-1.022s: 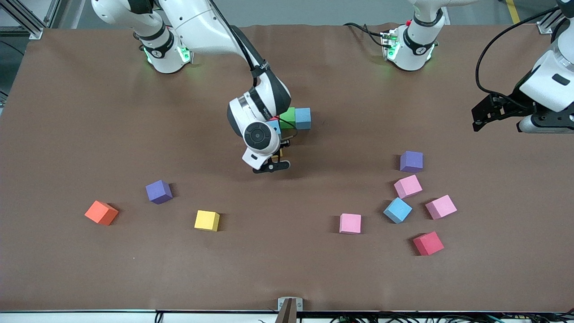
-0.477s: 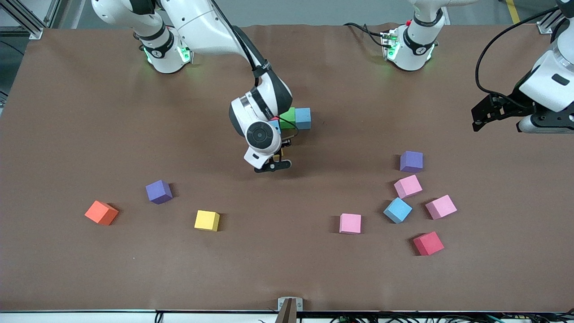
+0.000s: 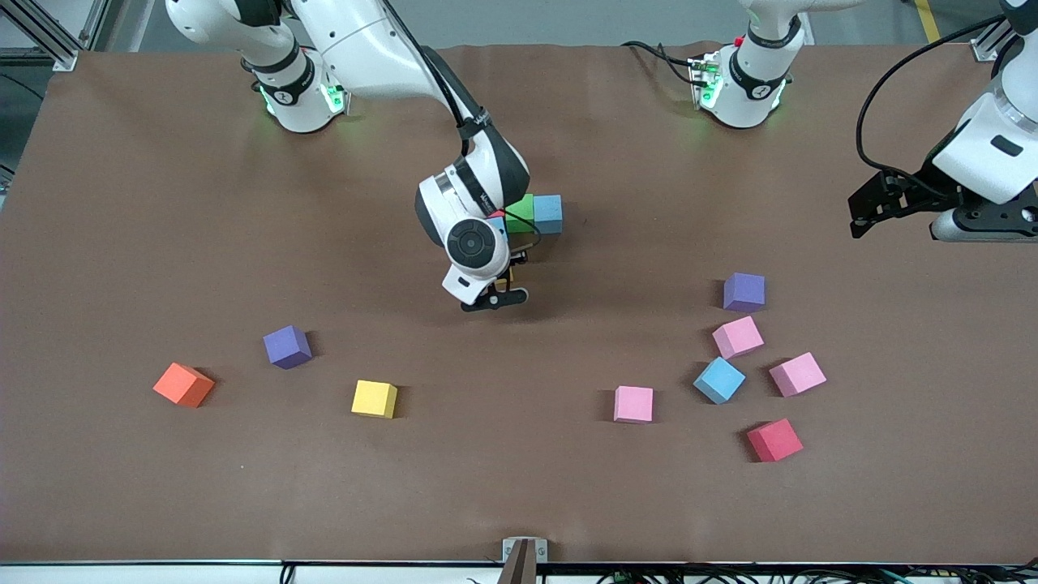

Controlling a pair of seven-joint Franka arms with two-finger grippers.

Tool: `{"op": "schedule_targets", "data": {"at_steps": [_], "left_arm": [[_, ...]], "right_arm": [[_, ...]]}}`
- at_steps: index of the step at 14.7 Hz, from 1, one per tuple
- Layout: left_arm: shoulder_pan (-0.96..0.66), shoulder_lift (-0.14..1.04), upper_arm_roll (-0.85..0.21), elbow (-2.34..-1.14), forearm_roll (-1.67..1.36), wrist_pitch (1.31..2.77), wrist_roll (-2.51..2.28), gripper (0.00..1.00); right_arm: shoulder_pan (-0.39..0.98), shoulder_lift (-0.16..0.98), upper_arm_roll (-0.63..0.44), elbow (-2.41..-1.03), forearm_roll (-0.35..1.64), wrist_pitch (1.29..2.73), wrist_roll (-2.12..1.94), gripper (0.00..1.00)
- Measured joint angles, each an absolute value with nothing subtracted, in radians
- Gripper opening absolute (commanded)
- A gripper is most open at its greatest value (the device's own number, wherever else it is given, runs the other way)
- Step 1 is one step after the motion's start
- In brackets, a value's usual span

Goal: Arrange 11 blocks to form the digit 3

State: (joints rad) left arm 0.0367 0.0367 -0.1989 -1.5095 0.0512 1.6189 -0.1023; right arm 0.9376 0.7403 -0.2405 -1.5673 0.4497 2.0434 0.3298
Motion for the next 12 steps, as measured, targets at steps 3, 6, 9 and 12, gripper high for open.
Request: {"op": "schedule_targets", "data": {"at_steps": [3, 6, 9, 12], "left_arm": [[0.037, 0.039, -0.199, -1.509, 0.051, 1.619, -0.102, 1.00], [0.037, 0.046, -0.199, -1.509, 0.051, 1.628, -0.102, 1.00], [0.037, 0.055, -0.199, -1.509, 0.051, 1.645, -0.102, 1.00], [0.036, 0.059, -0.199, -1.509, 0.051, 1.657, -0.102, 1.00]], "right_arm": [[0.938, 0.740, -0.237, -1.567, 0.450, 2.055, 0.330, 0.32], [0.938, 0.741, -0.237, -1.567, 0.450, 2.056, 0.330, 0.32], [0.938, 0.741, -0.237, -1.567, 0.450, 2.055, 0.330, 0.32], [0.938, 0.741, -0.237, -1.567, 0.450, 2.055, 0.330, 0.32]]}}
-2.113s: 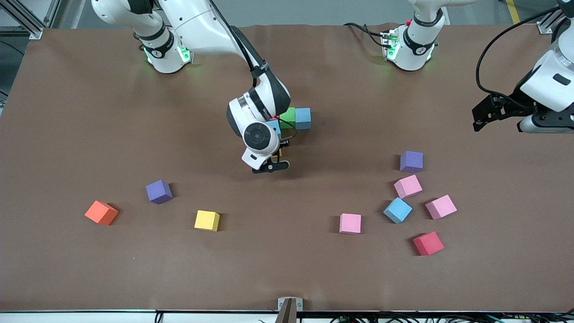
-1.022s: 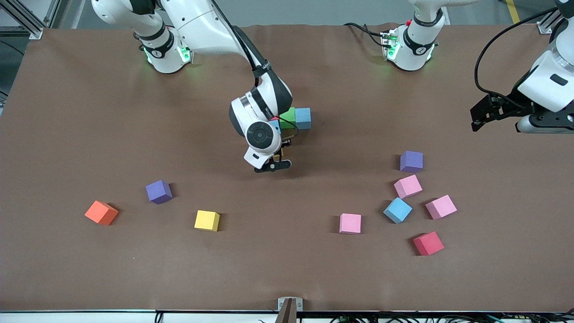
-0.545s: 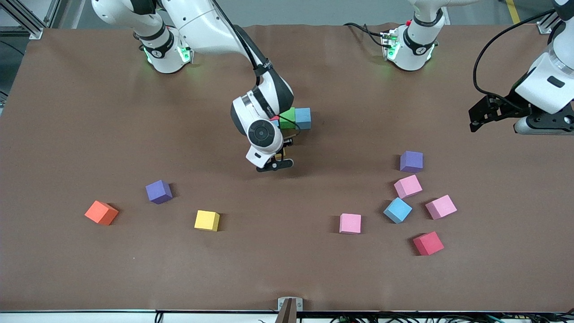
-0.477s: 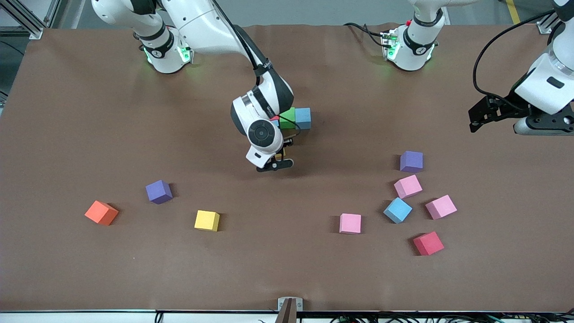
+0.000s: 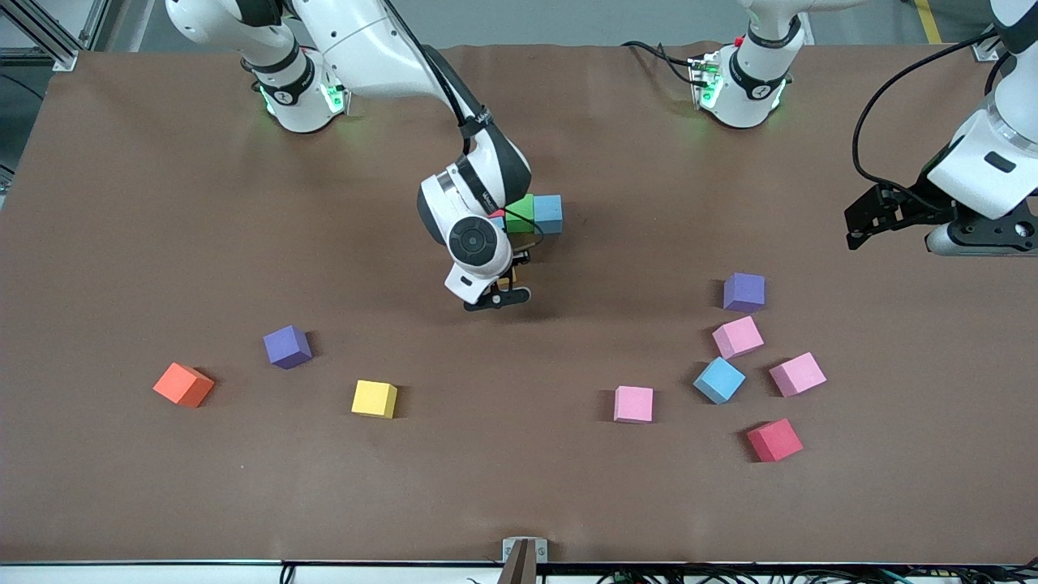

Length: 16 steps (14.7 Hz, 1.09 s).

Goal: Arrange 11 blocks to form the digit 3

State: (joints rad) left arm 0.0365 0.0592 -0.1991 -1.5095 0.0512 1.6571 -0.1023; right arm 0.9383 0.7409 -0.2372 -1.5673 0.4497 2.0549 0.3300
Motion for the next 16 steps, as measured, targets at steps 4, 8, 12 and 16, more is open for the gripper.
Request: {"op": "schedule_targets", "data": {"at_steps": [4, 8, 12, 16], "left_arm": [[0.036, 0.060, -0.200, -1.509, 0.051, 1.662, -0.102, 1.00], [0.036, 0.062, -0.200, -1.509, 0.051, 1.663, -0.102, 1.00], [0.036, 0.062, -0.201, -1.509, 0.051, 1.666, -0.102, 1.00], [0.035, 0.064, -0.202, -1.509, 0.051, 1.672, -0.102, 1.00]], "right_arm": [[0.938, 0.741, -0.237, -1.567, 0.450, 2.055, 0.330, 0.32], [0.938, 0.741, -0.237, -1.567, 0.450, 2.054, 0.330, 0.32], [0.938, 0.741, -0.237, -1.568, 0.449, 2.054, 0.329, 0.32], [0.938, 0.741, -0.238, -1.568, 0.446, 2.052, 0.329, 0.33]]}}
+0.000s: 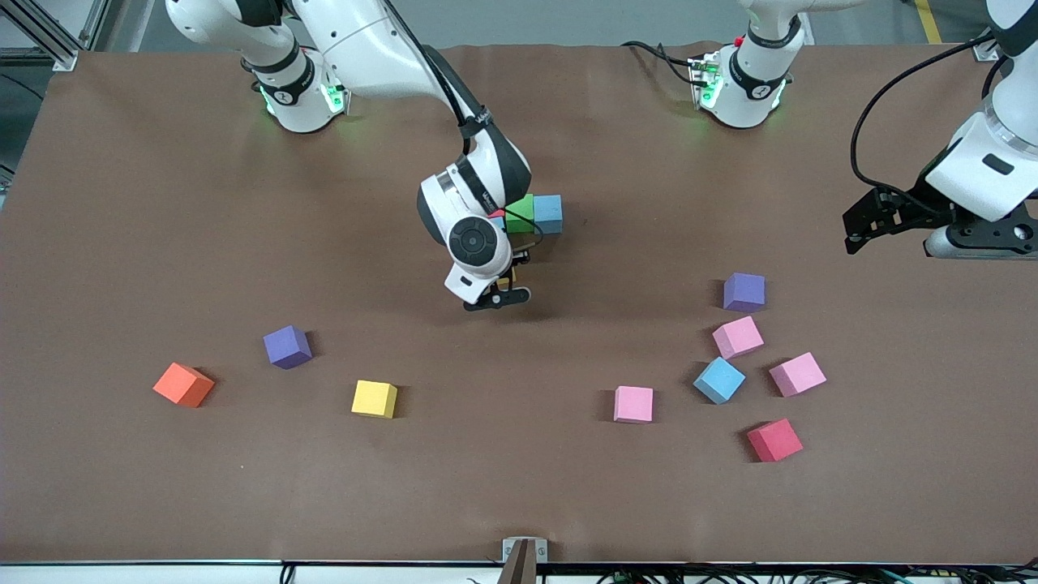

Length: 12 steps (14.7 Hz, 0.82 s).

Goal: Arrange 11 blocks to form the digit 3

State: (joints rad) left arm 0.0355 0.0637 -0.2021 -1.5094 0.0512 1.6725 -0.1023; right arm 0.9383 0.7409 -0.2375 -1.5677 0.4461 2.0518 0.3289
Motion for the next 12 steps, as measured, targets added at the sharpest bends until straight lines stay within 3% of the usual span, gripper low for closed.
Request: {"op": "schedule_targets", "data": {"at_steps": [7, 8, 9, 10, 12], "left_arm": [[0.035, 0.082, -0.206, -1.509, 0.051, 1.689, -0.102, 1.00], [0.035, 0.082, -0.207, -1.509, 0.051, 1.689, -0.102, 1.00], [0.035, 0.082, -0.207, -1.509, 0.051, 1.689, -0.102, 1.00], [0.035, 0.082, -0.207, -1.509, 0.051, 1.689, -0.102, 1.00], [0.035, 0.082, -0.207, -1.509, 0.051, 1.689, -0.102, 1.00]], "right_arm": [[0.938, 0.741, -0.238, -1.568, 0.441, 2.048, 0.328, 0.33], [0.938, 0.741, -0.238, -1.568, 0.440, 2.048, 0.328, 0.38], [0.938, 0.741, -0.238, -1.568, 0.440, 2.047, 0.328, 0.74], [0.938, 0.741, -0.238, -1.568, 0.440, 2.047, 0.329, 1.00], [0.938, 0.742, -0.239, -1.571, 0.438, 2.046, 0.347, 1.00]]}}
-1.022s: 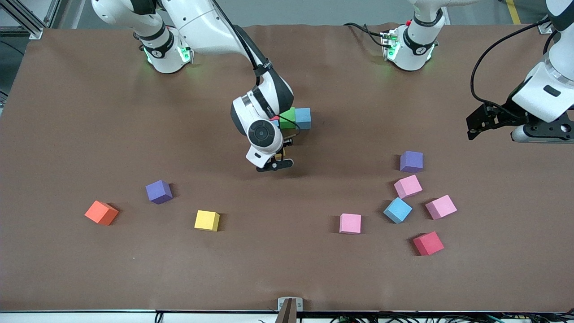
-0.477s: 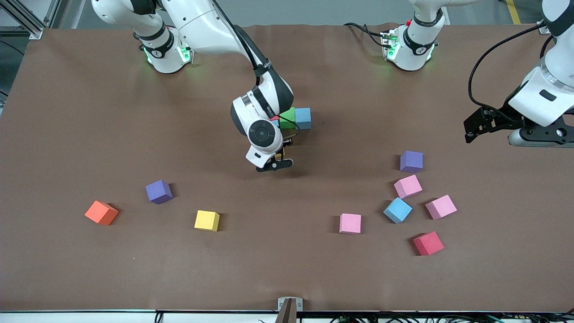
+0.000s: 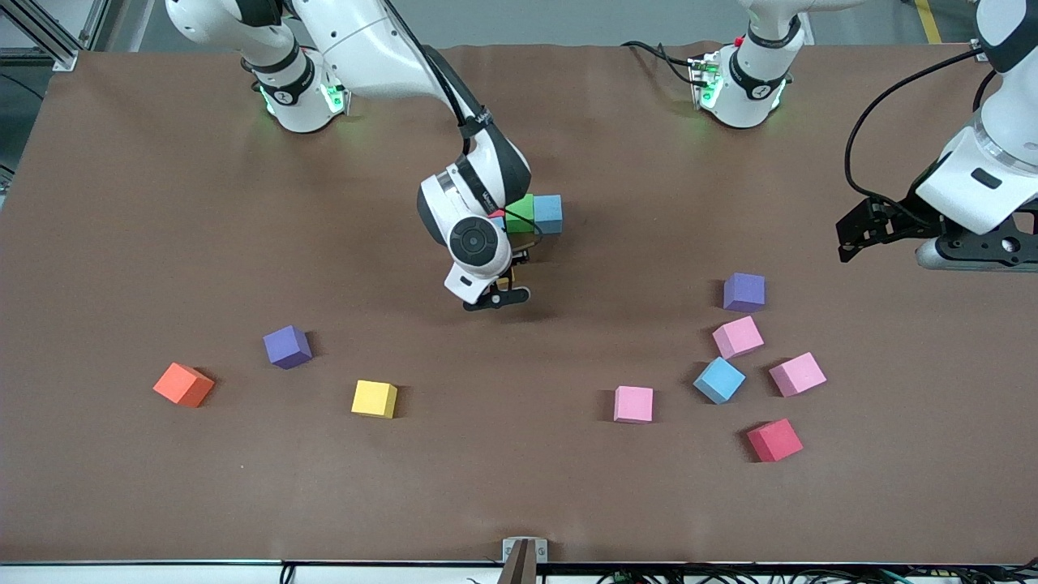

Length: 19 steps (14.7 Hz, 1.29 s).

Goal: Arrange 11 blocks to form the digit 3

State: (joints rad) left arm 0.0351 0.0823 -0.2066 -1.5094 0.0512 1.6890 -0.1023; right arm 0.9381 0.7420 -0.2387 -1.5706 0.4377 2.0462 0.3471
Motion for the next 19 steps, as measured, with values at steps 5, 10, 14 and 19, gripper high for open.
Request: {"op": "schedule_targets", "data": {"at_steps": [5, 10, 14, 19], "left_arm": [[0.035, 0.091, -0.207, -1.509, 0.051, 1.703, -0.102, 1.00], [0.030, 0.169, -0.207, -1.512, 0.051, 1.813, -0.102, 1.00], [-0.002, 0.333, -0.207, -1.503, 0.051, 1.991, -0.102, 1.00], [-0.086, 0.560, -0.207, -1.389, 0.051, 2.121, -0.107, 1.00]], "right_arm": [[0.938, 0.744, -0.240, -1.576, 0.432, 2.046, 0.376, 1.00], [0.938, 0.741, -0.240, -1.558, 0.432, 2.044, 0.409, 1.00], [0.937, 0.716, -0.241, -1.534, 0.432, 1.993, 0.425, 1.00], [0.921, 0.640, -0.282, -1.508, 0.428, 1.906, 0.491, 1.00]]}}
